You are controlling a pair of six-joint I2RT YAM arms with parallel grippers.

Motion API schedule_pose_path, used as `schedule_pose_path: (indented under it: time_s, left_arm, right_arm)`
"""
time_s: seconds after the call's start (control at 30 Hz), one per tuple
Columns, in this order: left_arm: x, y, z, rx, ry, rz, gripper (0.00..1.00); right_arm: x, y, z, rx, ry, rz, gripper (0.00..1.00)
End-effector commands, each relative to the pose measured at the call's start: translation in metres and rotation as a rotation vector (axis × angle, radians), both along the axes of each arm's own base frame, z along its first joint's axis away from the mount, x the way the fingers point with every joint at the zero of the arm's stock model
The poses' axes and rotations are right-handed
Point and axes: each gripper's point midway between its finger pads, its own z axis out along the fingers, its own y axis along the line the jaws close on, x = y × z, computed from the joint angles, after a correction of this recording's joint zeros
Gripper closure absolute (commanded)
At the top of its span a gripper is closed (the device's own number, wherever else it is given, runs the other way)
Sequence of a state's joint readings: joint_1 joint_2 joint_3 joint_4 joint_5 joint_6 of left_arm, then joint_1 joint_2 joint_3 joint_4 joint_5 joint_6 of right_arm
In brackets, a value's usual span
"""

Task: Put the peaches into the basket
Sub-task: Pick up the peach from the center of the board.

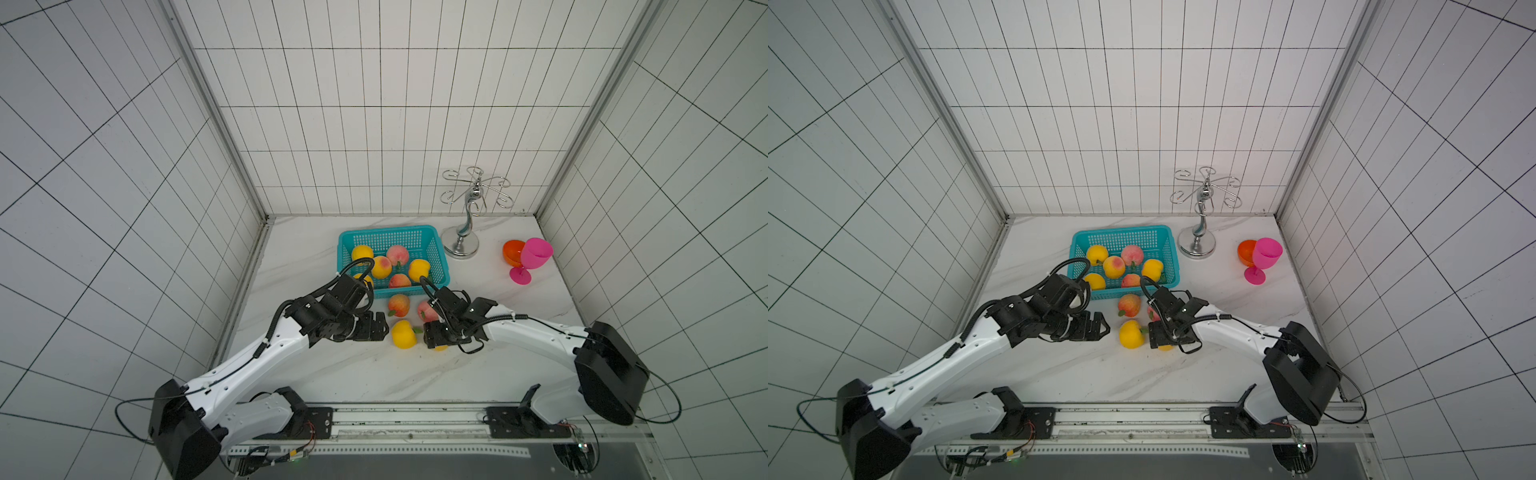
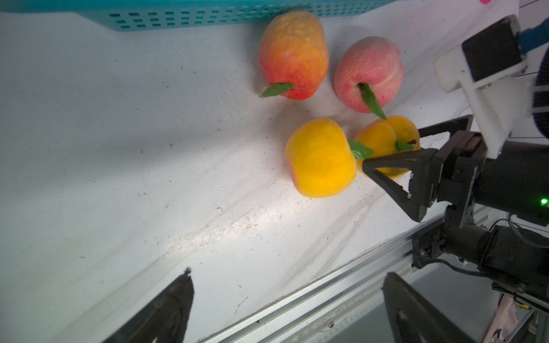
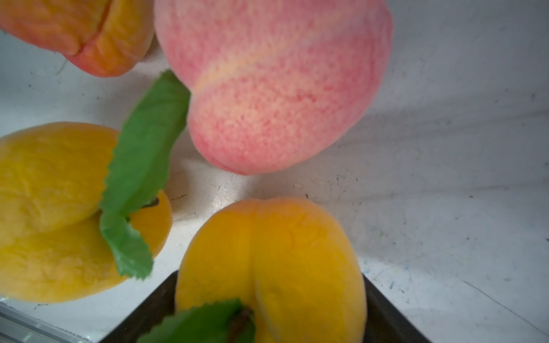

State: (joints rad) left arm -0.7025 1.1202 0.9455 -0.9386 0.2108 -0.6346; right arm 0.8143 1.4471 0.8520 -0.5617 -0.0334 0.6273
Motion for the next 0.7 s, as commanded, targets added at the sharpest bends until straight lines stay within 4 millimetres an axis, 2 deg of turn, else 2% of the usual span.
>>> schedule_pose_path:
  time_s: [0.0,0.17,0.33,0.67]
  left_arm:
    - [0.004,0.000,0.001,-0.002,-0.016,0.000,0.03]
    - [0.005,-0.001,0.001,-0.005,-0.019,-0.002,0.03]
    - [0.007,-0.001,0.004,-0.010,-0.028,0.000,0.03]
    - [0.010,0.000,0.009,-0.022,-0.047,0.005,0.02]
  right_arm:
    - [-0.008,-0.011,0.002,-0.023,-0.004,-0.011,0.19]
    - [-0.009,-0.015,0.015,-0.022,-0.024,-0.015,0.19]
    - [-0.004,-0.015,0.036,-0.018,-0.060,-0.016,0.18]
    - [0.026,0.000,0.103,0.002,-0.173,0.022,0.18]
